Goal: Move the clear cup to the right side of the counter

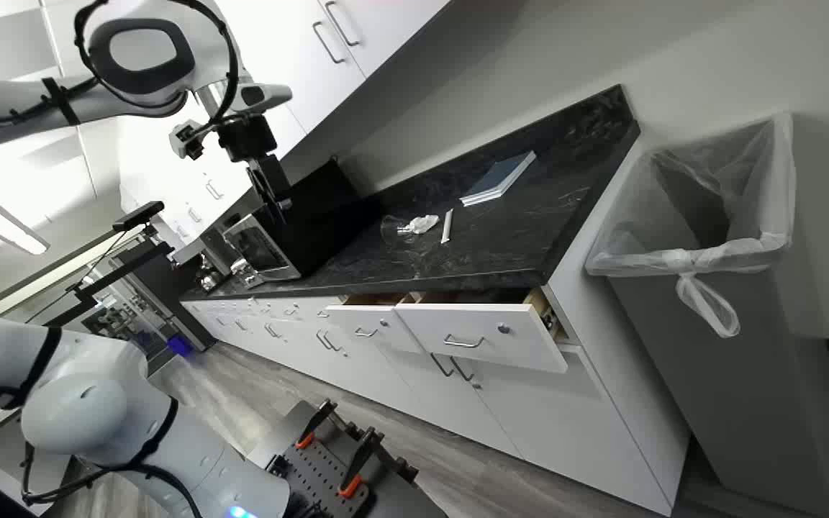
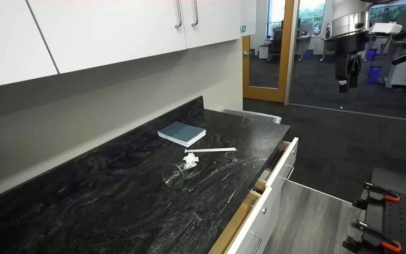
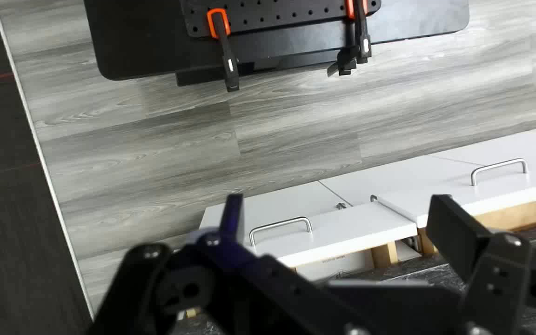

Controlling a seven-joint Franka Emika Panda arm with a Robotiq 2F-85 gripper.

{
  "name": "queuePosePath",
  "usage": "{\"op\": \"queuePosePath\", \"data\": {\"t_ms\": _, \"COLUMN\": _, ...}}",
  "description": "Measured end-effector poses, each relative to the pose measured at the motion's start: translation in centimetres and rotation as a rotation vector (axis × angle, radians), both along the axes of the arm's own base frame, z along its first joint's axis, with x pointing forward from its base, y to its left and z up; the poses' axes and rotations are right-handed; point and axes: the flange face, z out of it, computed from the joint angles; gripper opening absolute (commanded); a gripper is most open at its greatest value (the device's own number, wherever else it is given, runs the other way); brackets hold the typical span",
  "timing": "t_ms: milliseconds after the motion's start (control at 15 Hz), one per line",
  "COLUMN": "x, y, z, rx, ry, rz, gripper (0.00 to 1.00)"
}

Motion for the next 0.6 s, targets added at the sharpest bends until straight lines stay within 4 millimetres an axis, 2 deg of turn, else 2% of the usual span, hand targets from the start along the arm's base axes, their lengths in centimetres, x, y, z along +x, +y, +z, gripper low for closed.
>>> {"op": "queuePosePath", "data": {"t_ms": 467, "x": 0.1, "y": 0.2, "z": 0.0, "rx": -0.003, "ry": -0.003, "rz": 0.005, "gripper": 1.00}}
{"op": "queuePosePath", "data": {"t_ms": 600, "x": 0.7, "y": 2.0, "z": 0.3, "rx": -0.022, "ry": -0.024, "rz": 0.044, "gripper": 1.00}}
